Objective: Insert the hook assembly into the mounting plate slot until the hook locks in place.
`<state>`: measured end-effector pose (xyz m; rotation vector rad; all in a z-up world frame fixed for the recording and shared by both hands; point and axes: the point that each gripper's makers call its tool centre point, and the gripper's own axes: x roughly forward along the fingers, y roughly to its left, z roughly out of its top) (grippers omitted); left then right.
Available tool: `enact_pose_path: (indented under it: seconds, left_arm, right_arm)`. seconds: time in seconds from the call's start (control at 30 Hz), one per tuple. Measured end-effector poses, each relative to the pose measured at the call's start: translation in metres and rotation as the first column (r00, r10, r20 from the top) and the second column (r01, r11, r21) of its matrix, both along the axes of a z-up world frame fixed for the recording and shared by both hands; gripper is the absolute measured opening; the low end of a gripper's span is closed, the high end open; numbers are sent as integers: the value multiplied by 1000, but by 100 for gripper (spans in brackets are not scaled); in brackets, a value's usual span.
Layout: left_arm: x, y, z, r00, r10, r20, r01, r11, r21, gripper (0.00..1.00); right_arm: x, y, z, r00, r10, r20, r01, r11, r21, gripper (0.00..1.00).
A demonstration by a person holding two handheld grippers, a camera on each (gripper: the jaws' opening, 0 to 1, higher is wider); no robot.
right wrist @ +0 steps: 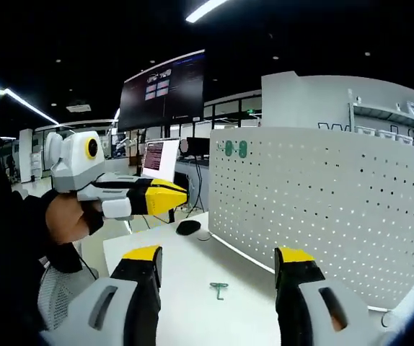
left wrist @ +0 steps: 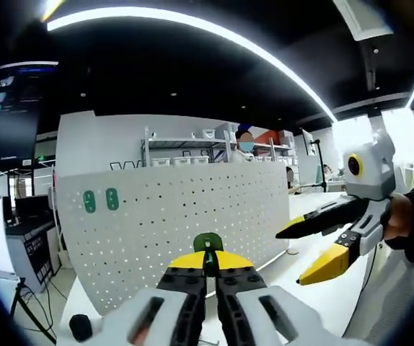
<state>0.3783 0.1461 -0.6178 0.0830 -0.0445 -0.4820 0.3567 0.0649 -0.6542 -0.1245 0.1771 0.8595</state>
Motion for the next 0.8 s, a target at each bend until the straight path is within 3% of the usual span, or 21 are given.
enact_pose_path:
  seconds: [0.4,0.8]
  left_arm:
    - [47,8,28,998,51,32,-50,997,-51,3]
    - [102,23,53,984,158,81,-151,985,-80,3]
  right_arm:
    - [1,-11,-1,999,-34,2,33,999,31,67]
    - [0,-26,-4,997,-72,-11,73,996,48,69]
